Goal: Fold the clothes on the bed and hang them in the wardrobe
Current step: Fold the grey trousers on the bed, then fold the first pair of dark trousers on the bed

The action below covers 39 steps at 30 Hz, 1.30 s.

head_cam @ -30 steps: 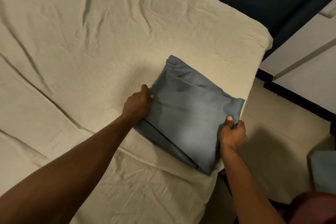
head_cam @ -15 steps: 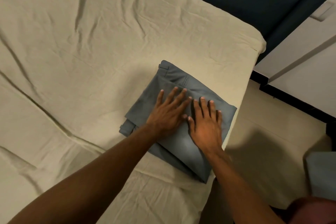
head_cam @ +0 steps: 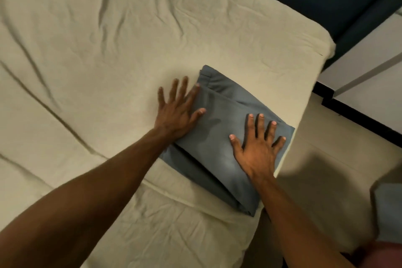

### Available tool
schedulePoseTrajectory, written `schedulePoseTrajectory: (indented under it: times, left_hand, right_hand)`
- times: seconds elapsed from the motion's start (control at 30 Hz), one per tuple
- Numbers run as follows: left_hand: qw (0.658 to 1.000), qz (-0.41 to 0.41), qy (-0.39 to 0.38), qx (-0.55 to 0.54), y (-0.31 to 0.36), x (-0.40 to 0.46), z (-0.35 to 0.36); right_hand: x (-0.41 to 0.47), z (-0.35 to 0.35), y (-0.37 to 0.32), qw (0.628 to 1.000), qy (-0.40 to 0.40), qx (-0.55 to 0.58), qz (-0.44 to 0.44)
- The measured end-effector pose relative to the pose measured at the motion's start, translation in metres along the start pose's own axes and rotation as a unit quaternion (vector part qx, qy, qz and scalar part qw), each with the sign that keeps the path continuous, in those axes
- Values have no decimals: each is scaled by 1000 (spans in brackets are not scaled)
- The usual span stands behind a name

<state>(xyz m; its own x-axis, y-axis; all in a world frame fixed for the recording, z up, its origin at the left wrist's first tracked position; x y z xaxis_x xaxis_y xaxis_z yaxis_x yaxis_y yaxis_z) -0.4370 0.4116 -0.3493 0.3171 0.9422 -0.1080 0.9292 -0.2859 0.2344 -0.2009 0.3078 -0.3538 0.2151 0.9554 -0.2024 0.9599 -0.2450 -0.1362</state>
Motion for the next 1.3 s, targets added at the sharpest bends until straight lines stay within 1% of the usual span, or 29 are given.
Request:
schedulePoseTrajectory:
  times: [0.07,0.1,0.13,0.23,0.27,0.33,0.43,0.53,0.67,0.77,0.83,0.93,1.0,1.03,1.1,1.17,1.2,1.23,1.3]
  left_hand:
    - [993,101,37,49,9,-31,4]
    - [989,124,39,64,9,-49,7]
    - [991,115,33,63,4,-65,9]
    - [1000,-13,24,14,-20,-113,6]
    - [999,-42,18,11,-27,-132,2]
    - [997,-69,10,24,-40,-170,-8]
    - [990,-134,39,12,-69,-240,-21]
    - [974,-216,60,-3,-98,-311,-28]
    - [952,-289,105,-8,-114,-402,-47]
    - [928,-339,157,-10,-118,-471,-73]
    - [910,-362,202,-2,-119,-509,-90]
    - [870,-429,241,9,-135,-573,-109]
    - [830,-501,246,-2,-155,-608,-112]
    - [804,-541,246,-16,-165,-624,-111]
    - [756,-606,242,-58,-185,-654,-109]
    - [723,-638,248,-89,-201,-672,-107]
    - [707,-650,260,-99,-207,-679,-108]
    - [686,-662,281,-111,-213,-684,-108]
    - [624,-688,339,-149,-227,-691,-111]
  right_hand:
    - [-18,-4,-19,997,33,0,-67]
    - [-29,-4,-30,994,42,0,-100]
    - [-39,-3,-41,992,44,4,-122]
    - [-62,5,-76,987,23,15,-155]
    - [-71,7,-91,985,15,16,-172]
    - [-90,10,-119,978,9,16,-209]
    - [-129,12,-168,962,-9,21,-271]
    - [-176,16,-212,944,-47,37,-325]
    - [-248,29,-261,913,-82,35,-398]
    - [-309,37,-303,884,-124,41,-449]
    - [-343,36,-331,867,-132,58,-477]
    - [-396,28,-376,830,-108,112,-535]
    - [-424,24,-402,809,-82,128,-567]
    - [-436,23,-414,801,-70,116,-583]
    - [-461,23,-437,800,-71,50,-594]
    - [-477,25,-455,817,-126,-30,-561]
    - [-482,26,-461,824,-145,-53,-546]
    - [-486,28,-465,824,-147,-59,-544]
    - [-492,29,-470,815,-152,-39,-557]
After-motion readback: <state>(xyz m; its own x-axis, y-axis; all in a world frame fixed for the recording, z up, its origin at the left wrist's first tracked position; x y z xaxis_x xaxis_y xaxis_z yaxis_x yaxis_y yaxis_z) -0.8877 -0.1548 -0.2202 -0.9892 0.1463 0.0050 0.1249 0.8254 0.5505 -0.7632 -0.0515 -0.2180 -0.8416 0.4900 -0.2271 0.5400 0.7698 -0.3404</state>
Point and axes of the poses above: each hand's wrist, its own x-axis towards the middle knuckle, its own z-axis out of the palm, y = z × x, the point moved 1 cm from there along x, towards the middle knuckle
